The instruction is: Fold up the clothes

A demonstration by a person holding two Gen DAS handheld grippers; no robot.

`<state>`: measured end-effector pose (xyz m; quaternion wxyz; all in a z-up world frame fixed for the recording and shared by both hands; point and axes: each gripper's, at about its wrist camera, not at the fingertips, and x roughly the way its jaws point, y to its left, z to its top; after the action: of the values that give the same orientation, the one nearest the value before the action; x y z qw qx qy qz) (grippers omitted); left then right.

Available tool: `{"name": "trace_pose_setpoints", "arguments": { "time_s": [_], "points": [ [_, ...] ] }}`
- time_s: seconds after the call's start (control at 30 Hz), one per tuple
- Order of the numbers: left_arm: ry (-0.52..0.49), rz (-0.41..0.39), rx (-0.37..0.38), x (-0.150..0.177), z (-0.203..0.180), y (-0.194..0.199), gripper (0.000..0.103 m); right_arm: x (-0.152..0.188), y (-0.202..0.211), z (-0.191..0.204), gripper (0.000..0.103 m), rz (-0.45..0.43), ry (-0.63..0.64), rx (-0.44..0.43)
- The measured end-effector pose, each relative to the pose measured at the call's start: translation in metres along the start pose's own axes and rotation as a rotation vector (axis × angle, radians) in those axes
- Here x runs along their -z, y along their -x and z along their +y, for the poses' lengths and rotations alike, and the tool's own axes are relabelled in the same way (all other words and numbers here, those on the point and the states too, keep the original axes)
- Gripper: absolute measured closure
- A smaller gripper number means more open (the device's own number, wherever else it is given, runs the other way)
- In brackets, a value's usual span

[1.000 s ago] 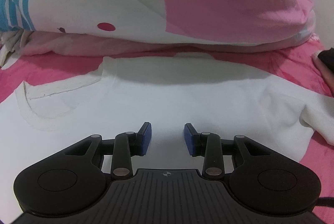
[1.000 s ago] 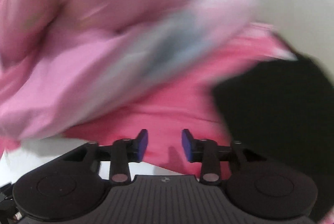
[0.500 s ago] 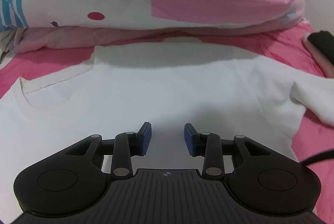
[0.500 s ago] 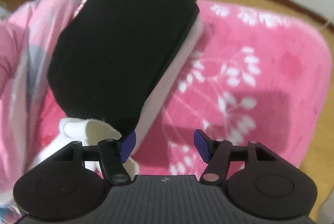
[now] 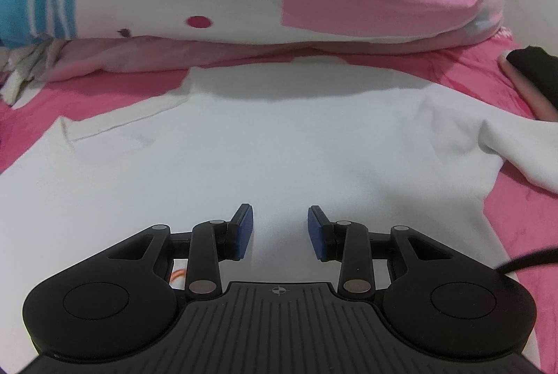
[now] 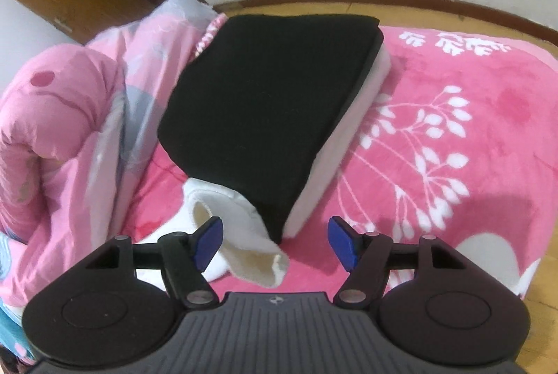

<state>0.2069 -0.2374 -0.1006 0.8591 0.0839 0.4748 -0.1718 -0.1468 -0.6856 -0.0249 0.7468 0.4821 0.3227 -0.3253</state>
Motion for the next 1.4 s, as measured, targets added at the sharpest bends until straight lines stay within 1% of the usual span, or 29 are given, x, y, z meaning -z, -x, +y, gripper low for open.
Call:
{"name": "trace_pose_setpoints", "arguments": {
  "time_s": [0.3,0.47,0.53,0.6,0.67,0.73,0.8,0.87,0.93,0.97,1.0,1.07,1.2,1.23,1.3,1.4],
  "points": [
    [-0.017,0.028,0.004,0.015,0.014,0.015,0.068,0.008,-0.002,0.021,0.034,-0.04,0.061,-0.004],
    [-0.015,0.04,0.007,0.023,0.02,0.019,0.068,0.012,0.01,0.024,0.034,-0.078,0.056,0.006],
    [-0.011,0.043,0.007,0.024,0.021,0.019,0.068,0.012,0.015,0.028,0.034,-0.089,0.079,0.007],
    [-0.006,0.045,0.007,0.026,0.022,0.02,0.068,0.012,0.016,0.035,0.033,-0.093,0.131,0.022],
    [-0.001,0.046,0.007,0.028,0.023,0.021,0.068,0.01,0.011,0.042,0.033,-0.09,0.184,0.057],
    [-0.005,0.049,0.007,0.029,0.022,0.021,0.068,0.007,-0.001,0.049,0.033,-0.073,0.234,0.097],
    [-0.013,0.052,0.006,0.03,0.022,0.02,0.068,0.005,-0.011,0.057,0.033,-0.059,0.28,0.106],
    [-0.017,0.057,0.003,0.033,0.022,0.019,0.068,0.008,-0.021,0.068,0.034,-0.039,0.363,0.143],
    [-0.01,0.06,-0.001,0.036,0.022,0.017,0.068,0.014,-0.029,0.08,0.046,-0.027,0.447,0.199],
    [-0.008,0.063,-0.003,0.037,0.022,0.017,0.068,0.016,-0.027,0.085,0.059,-0.034,0.466,0.205],
    [-0.006,0.067,-0.006,0.039,0.022,0.016,0.068,0.018,-0.025,0.09,0.081,-0.04,0.485,0.211],
    [-0.004,0.074,-0.008,0.043,0.022,0.016,0.068,0.021,-0.021,0.1,0.1,-0.052,0.523,0.223],
    [0.001,0.075,-0.017,0.051,0.026,0.017,0.068,0.028,-0.011,0.121,0.101,-0.076,0.595,0.238],
    [0.003,0.069,-0.026,0.053,0.028,0.018,0.068,0.029,-0.004,0.131,0.101,-0.068,0.592,0.189],
    [0.014,0.053,-0.048,0.054,0.034,0.023,0.068,0.034,0.01,0.158,0.101,-0.024,0.579,0.048],
    [0.055,0.018,-0.084,0.053,0.051,0.035,0.068,0.052,0.021,0.206,0.101,0.113,0.574,-0.197]
  ]
}}
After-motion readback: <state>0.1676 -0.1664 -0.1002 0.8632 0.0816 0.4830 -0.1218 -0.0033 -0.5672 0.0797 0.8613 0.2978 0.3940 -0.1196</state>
